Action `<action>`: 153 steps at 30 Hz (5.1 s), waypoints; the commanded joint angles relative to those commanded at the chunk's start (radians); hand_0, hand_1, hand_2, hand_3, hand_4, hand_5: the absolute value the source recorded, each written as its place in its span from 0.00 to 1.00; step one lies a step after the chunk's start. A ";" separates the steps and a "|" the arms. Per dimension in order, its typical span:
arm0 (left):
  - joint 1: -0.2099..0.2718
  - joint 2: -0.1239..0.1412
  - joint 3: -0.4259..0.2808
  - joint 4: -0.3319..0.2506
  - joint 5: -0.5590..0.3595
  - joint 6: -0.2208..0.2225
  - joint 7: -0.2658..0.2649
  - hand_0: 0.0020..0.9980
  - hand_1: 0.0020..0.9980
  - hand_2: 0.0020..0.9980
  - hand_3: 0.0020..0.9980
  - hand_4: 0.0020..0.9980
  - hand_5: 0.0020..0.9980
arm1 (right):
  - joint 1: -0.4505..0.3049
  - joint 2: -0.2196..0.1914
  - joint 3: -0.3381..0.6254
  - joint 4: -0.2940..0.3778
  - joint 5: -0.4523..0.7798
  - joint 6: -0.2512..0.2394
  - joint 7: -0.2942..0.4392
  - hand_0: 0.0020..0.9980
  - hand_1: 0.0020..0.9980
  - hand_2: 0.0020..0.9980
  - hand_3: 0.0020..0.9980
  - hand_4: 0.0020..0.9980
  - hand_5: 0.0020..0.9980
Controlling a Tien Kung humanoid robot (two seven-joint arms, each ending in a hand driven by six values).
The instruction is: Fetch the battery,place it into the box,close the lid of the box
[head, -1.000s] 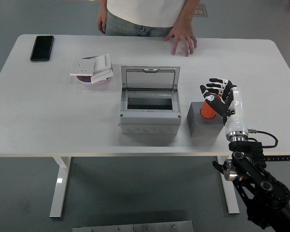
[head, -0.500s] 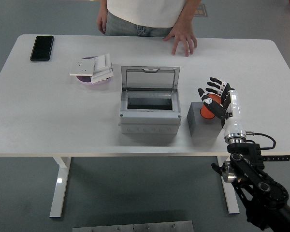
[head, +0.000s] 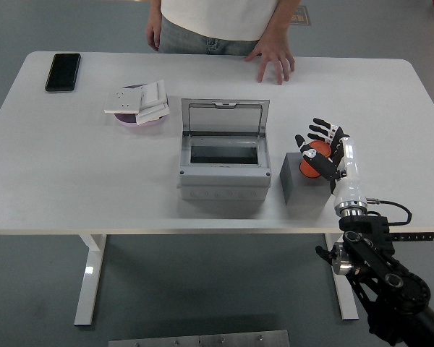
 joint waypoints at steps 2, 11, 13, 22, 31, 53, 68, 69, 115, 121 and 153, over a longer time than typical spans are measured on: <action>0.000 -0.001 0.000 0.000 0.000 0.000 0.000 0.59 0.76 0.60 0.56 0.58 0.08 | -0.001 0.000 -0.001 -0.004 0.001 -0.001 0.002 0.57 0.69 0.73 0.74 0.82 0.15; -0.002 -0.002 0.000 -0.001 -0.001 0.001 0.000 0.59 0.76 0.59 0.56 0.58 0.08 | -0.001 0.001 -0.005 -0.012 -0.005 -0.009 0.002 0.60 0.69 0.72 0.73 0.81 0.13; -0.003 -0.003 0.001 0.000 -0.002 0.001 -0.001 0.59 0.76 0.59 0.56 0.58 0.08 | -0.001 0.001 -0.005 -0.012 -0.008 -0.011 0.001 0.60 0.69 0.72 0.73 0.81 0.13; -0.004 -0.003 0.008 0.001 -0.012 0.001 -0.011 0.59 0.76 0.60 0.56 0.59 0.08 | -0.003 0.002 -0.009 -0.013 -0.020 -0.024 -0.004 0.59 0.66 0.65 0.65 0.67 0.04; -0.004 -0.003 0.006 0.001 -0.011 0.003 -0.012 0.59 0.76 0.60 0.56 0.59 0.08 | -0.004 0.004 -0.013 -0.024 -0.012 -0.022 0.000 0.59 0.64 0.61 0.59 0.62 0.00; -0.004 0.000 0.002 0.001 -0.012 0.012 -0.020 0.59 0.76 0.59 0.56 0.59 0.08 | -0.004 0.004 -0.022 -0.032 0.000 -0.028 0.005 0.63 0.58 0.55 0.53 0.59 0.00; -0.006 0.003 -0.003 0.001 -0.013 0.016 -0.021 0.59 0.76 0.60 0.56 0.60 0.08 | 0.004 -0.002 -0.022 -0.013 -0.013 -0.029 -0.013 0.62 0.53 0.48 0.38 0.59 0.00; -0.006 0.004 -0.002 0.001 -0.014 0.016 -0.022 0.59 0.76 0.60 0.56 0.60 0.08 | 0.005 -0.003 -0.022 -0.011 -0.013 -0.030 -0.014 0.62 0.53 0.48 0.38 0.59 0.00; -0.011 0.009 -0.006 0.000 -0.012 0.023 -0.031 0.59 0.76 0.59 0.56 0.59 0.09 | 0.004 -0.001 -0.036 -0.025 -0.013 -0.018 -0.024 0.56 0.47 0.42 0.47 0.57 0.00; -0.010 0.009 -0.006 -0.001 -0.013 0.024 -0.031 0.59 0.76 0.59 0.55 0.59 0.09 | 0.008 -0.005 -0.039 -0.017 -0.022 -0.024 -0.034 0.50 0.42 0.37 0.42 0.46 0.03; -0.012 0.012 -0.009 -0.001 -0.012 0.027 -0.032 0.59 0.76 0.59 0.56 0.59 0.09 | 0.014 -0.015 -0.036 -0.017 -0.039 -0.031 -0.050 0.39 0.35 0.31 0.33 0.11 0.00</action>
